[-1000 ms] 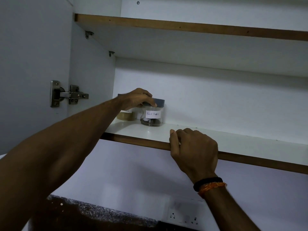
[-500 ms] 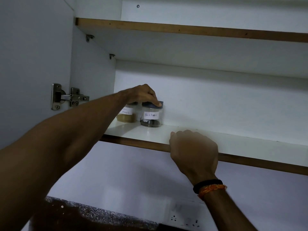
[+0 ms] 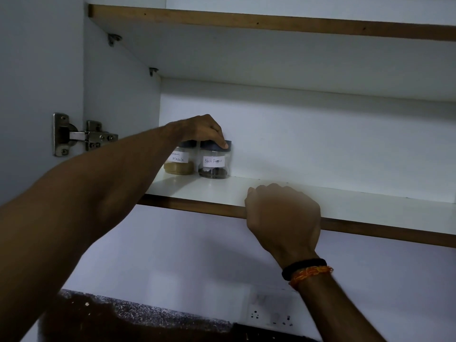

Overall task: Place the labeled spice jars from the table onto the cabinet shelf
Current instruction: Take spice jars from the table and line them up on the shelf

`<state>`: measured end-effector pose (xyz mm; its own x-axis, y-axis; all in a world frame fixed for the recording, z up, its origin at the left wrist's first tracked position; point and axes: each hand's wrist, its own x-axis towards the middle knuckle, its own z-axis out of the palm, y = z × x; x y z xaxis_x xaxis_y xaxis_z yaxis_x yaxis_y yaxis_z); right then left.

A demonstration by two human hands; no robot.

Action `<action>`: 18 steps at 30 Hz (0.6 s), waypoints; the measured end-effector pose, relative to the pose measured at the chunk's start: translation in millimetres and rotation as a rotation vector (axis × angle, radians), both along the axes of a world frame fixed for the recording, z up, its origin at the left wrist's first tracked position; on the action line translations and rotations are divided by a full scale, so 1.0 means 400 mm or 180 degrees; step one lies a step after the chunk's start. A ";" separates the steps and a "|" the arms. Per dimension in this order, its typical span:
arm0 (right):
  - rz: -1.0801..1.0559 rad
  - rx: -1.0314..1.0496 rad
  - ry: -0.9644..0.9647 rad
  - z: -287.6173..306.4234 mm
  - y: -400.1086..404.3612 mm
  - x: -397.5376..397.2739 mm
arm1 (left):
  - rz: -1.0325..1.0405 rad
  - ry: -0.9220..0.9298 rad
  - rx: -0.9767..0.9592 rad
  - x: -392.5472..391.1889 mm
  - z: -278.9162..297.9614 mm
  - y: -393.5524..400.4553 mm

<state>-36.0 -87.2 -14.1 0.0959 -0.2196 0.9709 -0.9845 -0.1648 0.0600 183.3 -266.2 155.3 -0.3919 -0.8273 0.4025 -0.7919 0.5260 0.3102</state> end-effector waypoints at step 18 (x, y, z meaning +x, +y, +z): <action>-0.0174 0.0246 0.0145 0.018 -0.004 -0.005 | 0.0524 0.0665 -0.0705 0.010 -0.024 0.104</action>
